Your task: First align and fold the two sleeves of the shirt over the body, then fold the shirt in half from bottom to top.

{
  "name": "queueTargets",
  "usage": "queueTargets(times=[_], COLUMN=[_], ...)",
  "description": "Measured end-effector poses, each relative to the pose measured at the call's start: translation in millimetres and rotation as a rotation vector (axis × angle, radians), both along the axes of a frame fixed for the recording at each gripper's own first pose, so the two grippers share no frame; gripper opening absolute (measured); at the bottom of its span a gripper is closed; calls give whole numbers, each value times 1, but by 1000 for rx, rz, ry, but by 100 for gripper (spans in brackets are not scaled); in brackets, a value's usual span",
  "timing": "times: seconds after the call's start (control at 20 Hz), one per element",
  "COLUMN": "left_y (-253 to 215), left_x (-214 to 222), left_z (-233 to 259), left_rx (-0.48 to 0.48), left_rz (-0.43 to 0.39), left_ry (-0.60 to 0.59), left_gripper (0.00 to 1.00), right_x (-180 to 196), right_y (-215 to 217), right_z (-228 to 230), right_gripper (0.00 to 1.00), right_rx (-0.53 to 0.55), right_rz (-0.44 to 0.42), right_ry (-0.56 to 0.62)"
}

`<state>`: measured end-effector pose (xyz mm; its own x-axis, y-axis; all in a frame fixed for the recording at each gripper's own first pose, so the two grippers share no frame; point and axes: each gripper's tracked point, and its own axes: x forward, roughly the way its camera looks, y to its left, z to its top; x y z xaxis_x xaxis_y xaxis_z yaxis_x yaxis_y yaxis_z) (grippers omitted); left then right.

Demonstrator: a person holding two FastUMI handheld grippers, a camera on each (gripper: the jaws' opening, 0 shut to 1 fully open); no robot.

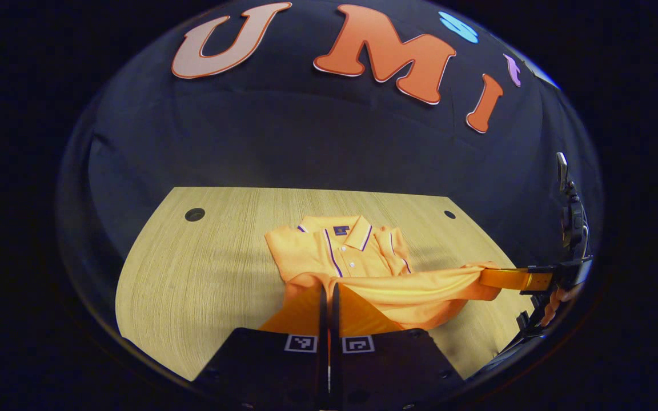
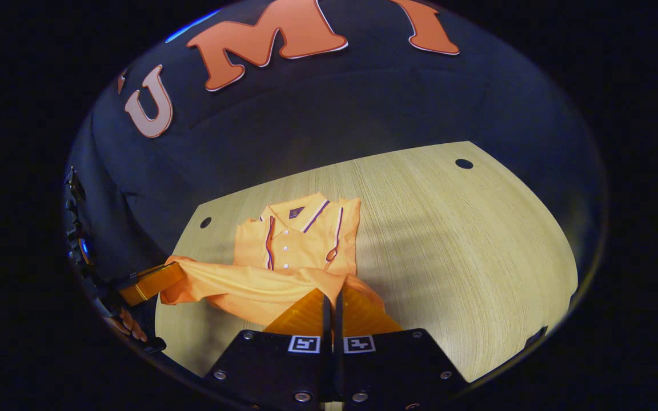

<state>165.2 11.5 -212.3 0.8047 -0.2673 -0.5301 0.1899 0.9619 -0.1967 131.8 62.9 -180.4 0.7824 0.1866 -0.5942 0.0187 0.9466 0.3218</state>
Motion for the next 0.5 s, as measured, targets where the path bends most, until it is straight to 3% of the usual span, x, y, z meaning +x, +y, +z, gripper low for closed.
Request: queueTargets(times=[0.5], left_y=[11], left_x=[108], left_z=[-19], left_rx=[-34], left_rz=[-20], left_ry=[43], left_gripper=[1], right_x=[99], right_y=[8], right_z=[-5], right_gripper=[1], right_rx=[-41], right_rz=[-44], right_ry=[40])
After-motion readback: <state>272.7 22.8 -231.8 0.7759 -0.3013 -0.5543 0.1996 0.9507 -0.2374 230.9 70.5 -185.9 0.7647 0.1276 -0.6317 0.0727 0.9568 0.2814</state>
